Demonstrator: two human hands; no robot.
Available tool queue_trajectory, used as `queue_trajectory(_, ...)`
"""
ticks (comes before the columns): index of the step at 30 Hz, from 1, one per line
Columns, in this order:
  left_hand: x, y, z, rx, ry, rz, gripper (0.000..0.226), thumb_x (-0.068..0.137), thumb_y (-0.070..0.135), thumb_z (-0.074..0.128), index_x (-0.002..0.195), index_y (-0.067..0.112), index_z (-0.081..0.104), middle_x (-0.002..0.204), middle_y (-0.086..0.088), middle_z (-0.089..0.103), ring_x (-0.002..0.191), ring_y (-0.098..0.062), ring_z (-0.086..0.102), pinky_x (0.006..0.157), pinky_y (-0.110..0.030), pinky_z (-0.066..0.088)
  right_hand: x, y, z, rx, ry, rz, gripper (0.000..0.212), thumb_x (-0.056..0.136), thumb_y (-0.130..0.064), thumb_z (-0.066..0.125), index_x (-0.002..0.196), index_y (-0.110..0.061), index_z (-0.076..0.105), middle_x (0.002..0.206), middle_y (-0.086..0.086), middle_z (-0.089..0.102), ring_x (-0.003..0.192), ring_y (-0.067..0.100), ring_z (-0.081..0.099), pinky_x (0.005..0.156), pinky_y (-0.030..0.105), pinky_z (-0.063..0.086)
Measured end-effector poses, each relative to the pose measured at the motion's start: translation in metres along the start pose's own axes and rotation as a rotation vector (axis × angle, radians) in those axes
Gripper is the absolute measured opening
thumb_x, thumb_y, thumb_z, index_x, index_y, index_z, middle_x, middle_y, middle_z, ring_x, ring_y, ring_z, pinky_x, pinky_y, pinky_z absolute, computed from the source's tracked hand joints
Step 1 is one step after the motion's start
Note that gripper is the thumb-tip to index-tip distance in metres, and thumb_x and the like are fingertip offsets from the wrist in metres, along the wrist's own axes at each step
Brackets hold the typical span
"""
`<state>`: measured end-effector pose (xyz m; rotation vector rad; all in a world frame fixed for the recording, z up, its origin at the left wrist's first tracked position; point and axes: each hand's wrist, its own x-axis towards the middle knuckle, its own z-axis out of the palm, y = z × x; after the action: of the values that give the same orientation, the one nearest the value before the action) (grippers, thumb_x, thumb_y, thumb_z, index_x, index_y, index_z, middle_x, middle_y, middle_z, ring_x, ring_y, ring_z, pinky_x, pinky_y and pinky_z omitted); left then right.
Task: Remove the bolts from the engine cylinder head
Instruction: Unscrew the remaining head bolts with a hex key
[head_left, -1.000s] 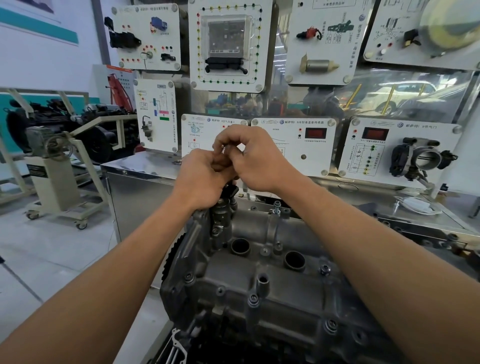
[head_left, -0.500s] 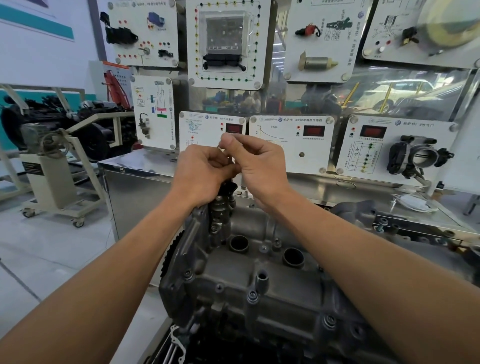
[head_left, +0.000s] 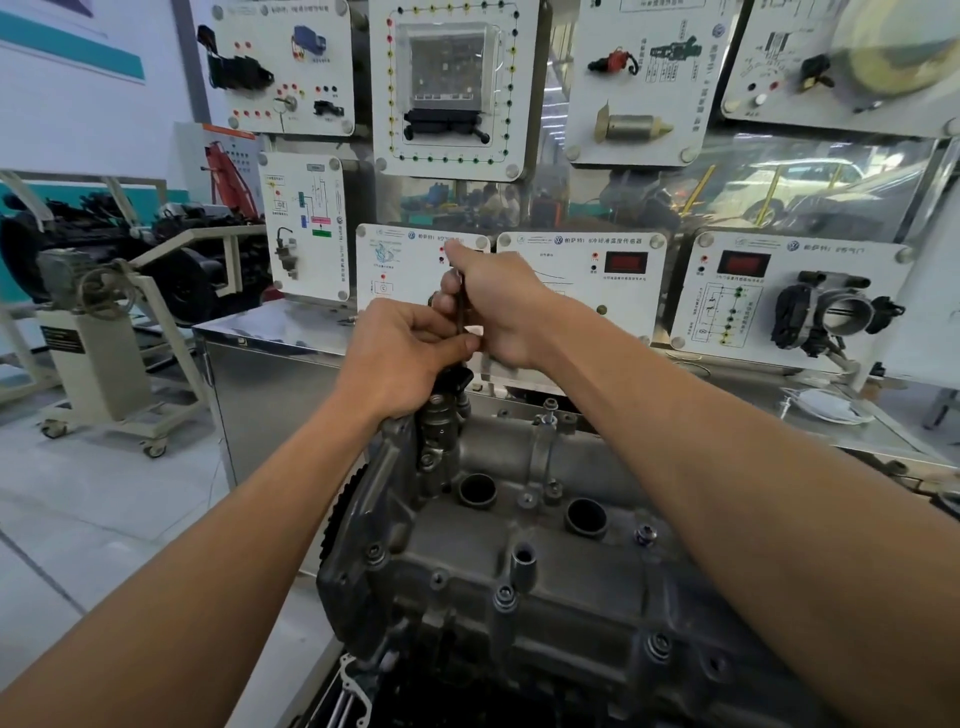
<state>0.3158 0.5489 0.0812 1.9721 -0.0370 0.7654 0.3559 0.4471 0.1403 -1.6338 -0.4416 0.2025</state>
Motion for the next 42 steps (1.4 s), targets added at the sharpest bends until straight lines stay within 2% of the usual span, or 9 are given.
queue_trajectory(5,0.002,0.001,0.001,0.086,0.015,0.014,0.015,0.078,0.018,0.083,0.084,0.006,0.076,0.078,-0.006,0.075,0.07,-0.019,0.071,0.066,-0.026,0.055,-0.011,-0.008,-0.002,-0.993,0.456,-0.44,0.041,0.095,-0.043,0.057,0.069,-0.014,0.042,0.071,0.0,0.042,0.065,0.024,0.049,0.058,0.033,0.037)
queue_trajectory(10,0.003,-0.001,-0.001,0.082,0.02,-0.002,0.015,0.079,0.013,0.082,0.09,0.005,0.076,0.084,-0.006,0.076,0.076,-0.018,0.072,0.067,-0.021,0.056,-0.011,-0.01,0.006,-1.279,0.358,-0.559,0.008,0.096,-0.018,0.058,0.091,-0.011,0.056,0.082,0.005,0.045,0.077,0.028,0.05,0.064,0.035,0.039)
queue_trajectory(14,-0.003,-0.001,-0.005,0.038,0.029,-0.004,0.014,0.079,0.018,0.082,0.072,0.011,0.072,0.068,-0.002,0.072,0.057,-0.008,0.064,0.053,-0.013,0.048,-0.006,-0.024,-0.008,-1.103,-0.172,-0.693,0.03,0.098,-0.015,0.057,0.068,-0.01,0.058,0.065,-0.004,0.056,0.064,0.011,0.055,0.064,0.024,0.042)
queue_trajectory(17,-0.006,0.0,-0.005,-0.018,-0.002,-0.017,0.023,0.078,0.015,0.082,0.064,0.009,0.066,0.06,-0.005,0.067,0.05,-0.008,0.059,0.054,-0.017,0.049,-0.005,-0.022,-0.025,-0.712,-0.444,-0.556,0.025,0.099,-0.015,0.058,0.084,-0.003,0.073,0.071,-0.003,0.069,0.066,0.001,0.059,0.063,0.012,0.043)
queue_trajectory(20,-0.003,0.003,-0.002,-0.022,-0.015,-0.023,0.021,0.08,0.011,0.081,0.074,-0.005,0.068,0.072,-0.017,0.071,0.061,-0.022,0.061,0.066,-0.031,0.052,-0.001,-0.002,-0.02,-0.355,-0.287,-0.351,0.026,0.099,-0.016,0.058,0.09,0.003,0.074,0.067,-0.002,0.07,0.062,0.003,0.061,0.054,0.013,0.044)
queue_trajectory(25,-0.003,0.003,-0.005,0.031,-0.021,0.012,0.009,0.079,0.0,0.076,0.086,-0.004,0.073,0.086,-0.019,0.075,0.086,-0.036,0.071,0.082,-0.048,0.055,-0.003,0.022,0.003,-0.123,-0.048,-0.411,0.025,0.097,-0.008,0.058,0.079,0.003,0.071,0.061,0.001,0.066,0.052,0.005,0.06,0.054,0.016,0.05)
queue_trajectory(32,-0.001,0.002,0.001,0.014,-0.009,-0.056,0.026,0.078,0.014,0.082,0.058,0.016,0.065,0.053,0.007,0.062,0.05,-0.002,0.054,0.057,-0.019,0.044,-0.001,0.02,-0.011,0.094,-0.365,-0.202,0.034,0.104,-0.021,0.046,0.075,-0.011,0.061,0.062,-0.005,0.053,0.06,0.006,0.05,0.059,0.017,0.045)
queue_trajectory(37,-0.001,0.003,0.002,-0.021,-0.002,-0.087,0.019,0.079,0.013,0.082,0.066,0.007,0.07,0.055,0.008,0.068,0.049,-0.003,0.059,0.052,-0.015,0.048,-0.002,0.008,-0.009,-0.112,-0.211,-0.166,0.048,0.102,-0.033,0.05,0.059,-0.012,0.054,0.063,0.002,0.051,0.065,0.016,0.045,0.07,0.032,0.038)
queue_trajectory(42,-0.003,0.006,0.0,0.082,0.004,-0.059,0.018,0.079,0.017,0.081,0.069,0.007,0.071,0.069,-0.009,0.071,0.06,-0.016,0.06,0.061,-0.03,0.048,-0.021,0.016,-0.013,-0.516,0.256,-0.537,0.039,0.084,-0.039,0.07,0.061,-0.008,0.073,0.054,0.003,0.067,0.052,0.01,0.058,0.056,0.027,0.048)
